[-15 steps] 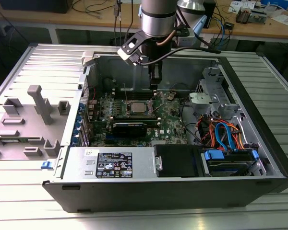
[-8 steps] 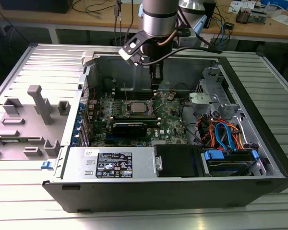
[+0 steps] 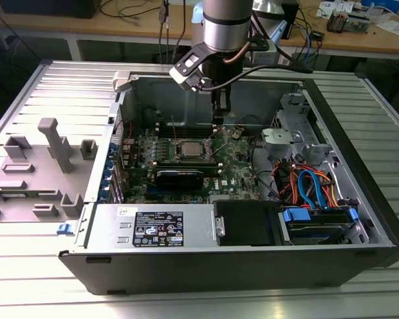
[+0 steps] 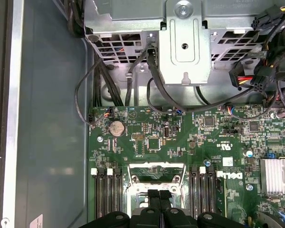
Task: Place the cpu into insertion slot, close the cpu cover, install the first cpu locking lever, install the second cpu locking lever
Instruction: 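Close the cpu cover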
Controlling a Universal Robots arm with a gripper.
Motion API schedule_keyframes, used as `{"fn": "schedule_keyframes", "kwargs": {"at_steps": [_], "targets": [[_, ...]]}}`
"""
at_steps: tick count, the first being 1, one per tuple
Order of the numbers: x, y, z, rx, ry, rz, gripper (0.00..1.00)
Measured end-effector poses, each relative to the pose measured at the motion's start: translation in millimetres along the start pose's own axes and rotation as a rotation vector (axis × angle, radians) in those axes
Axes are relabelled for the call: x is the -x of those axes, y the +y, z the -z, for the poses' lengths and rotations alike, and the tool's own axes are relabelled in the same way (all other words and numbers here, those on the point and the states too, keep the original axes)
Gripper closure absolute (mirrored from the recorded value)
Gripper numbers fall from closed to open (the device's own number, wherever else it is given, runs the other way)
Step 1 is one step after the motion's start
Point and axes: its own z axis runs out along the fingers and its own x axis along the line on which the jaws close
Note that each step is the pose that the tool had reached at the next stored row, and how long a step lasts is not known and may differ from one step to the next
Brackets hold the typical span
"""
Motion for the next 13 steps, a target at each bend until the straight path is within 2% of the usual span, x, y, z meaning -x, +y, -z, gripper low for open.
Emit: {"fn": "schedule_keyframes", "kwargs": {"at_steps": [13], "targets": [[0.0,2.1,-0.2,0.0000,0.0000,0.000,0.89]]}}
